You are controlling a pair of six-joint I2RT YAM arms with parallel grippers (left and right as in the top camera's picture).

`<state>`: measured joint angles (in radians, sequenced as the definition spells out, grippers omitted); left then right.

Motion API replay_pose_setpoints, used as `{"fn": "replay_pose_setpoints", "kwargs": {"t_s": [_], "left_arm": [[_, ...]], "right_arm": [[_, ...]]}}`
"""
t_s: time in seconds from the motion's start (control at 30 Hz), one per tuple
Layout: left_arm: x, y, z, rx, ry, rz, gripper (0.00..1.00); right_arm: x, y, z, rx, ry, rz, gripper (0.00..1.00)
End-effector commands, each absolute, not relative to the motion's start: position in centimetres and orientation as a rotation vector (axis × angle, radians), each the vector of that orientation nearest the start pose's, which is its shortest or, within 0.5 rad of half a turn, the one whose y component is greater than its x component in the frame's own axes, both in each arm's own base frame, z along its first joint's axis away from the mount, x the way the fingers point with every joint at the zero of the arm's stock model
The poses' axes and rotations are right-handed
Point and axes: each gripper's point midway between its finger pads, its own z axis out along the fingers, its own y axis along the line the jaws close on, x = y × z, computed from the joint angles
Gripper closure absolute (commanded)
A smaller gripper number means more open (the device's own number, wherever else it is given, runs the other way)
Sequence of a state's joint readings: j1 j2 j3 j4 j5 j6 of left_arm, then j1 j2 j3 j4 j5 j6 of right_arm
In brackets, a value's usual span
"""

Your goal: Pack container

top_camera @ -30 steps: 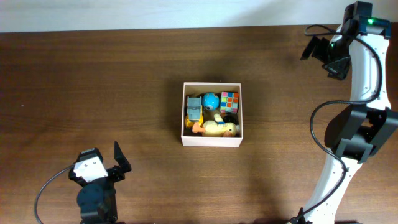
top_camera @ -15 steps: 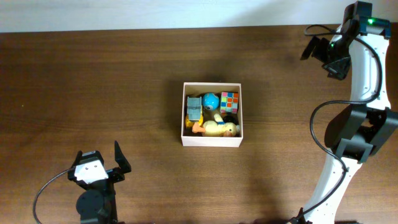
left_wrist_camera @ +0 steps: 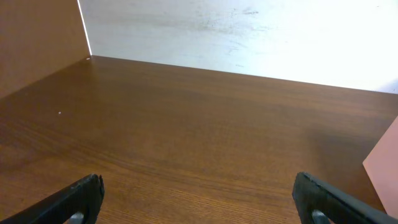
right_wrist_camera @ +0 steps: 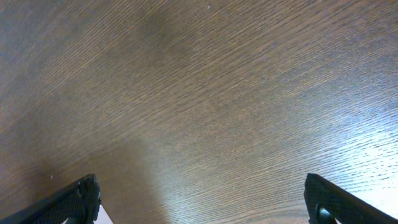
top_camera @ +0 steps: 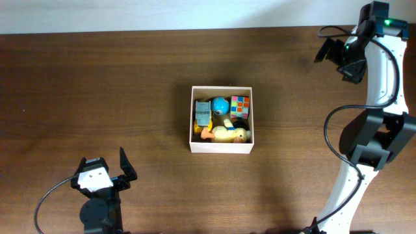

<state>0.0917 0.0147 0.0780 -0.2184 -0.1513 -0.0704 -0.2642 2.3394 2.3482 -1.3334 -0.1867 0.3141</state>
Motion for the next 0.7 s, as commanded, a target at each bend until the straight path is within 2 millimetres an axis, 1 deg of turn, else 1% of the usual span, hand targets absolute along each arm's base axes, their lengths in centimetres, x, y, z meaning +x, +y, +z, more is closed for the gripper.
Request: {"fn": "replay_pose_setpoints", "kwargs": {"t_s": [0.0, 0.43, 0.53, 0.6, 0.67], "left_arm": [[23.5, 4.4, 15.3, -0.219, 1.709, 0.143, 0.01], [23.5, 4.4, 15.3, -0.219, 1.708, 0.143, 0.01], [23.5, 4.4, 15.3, -0.219, 1.709, 0.143, 0.01], [23.5, 4.4, 15.3, -0.219, 1.709, 0.143, 0.01], [23.5, 4.4, 15.3, -0.219, 1.708, 0.143, 0.01]], "right_arm": [[49.7, -9.9, 14.1, 0.783, 2.758, 0.295, 0.01], [49.7, -9.9, 14.1, 0.783, 2.758, 0.295, 0.01], [49.7, -9.7, 14.1, 0.776, 2.761, 0.296, 0.01], [49.7, -9.4, 15.2, 0.759, 2.742, 0.296, 0.01], [49.5, -9.5, 16.8, 0.744, 2.714, 0.255, 0.01]]}}
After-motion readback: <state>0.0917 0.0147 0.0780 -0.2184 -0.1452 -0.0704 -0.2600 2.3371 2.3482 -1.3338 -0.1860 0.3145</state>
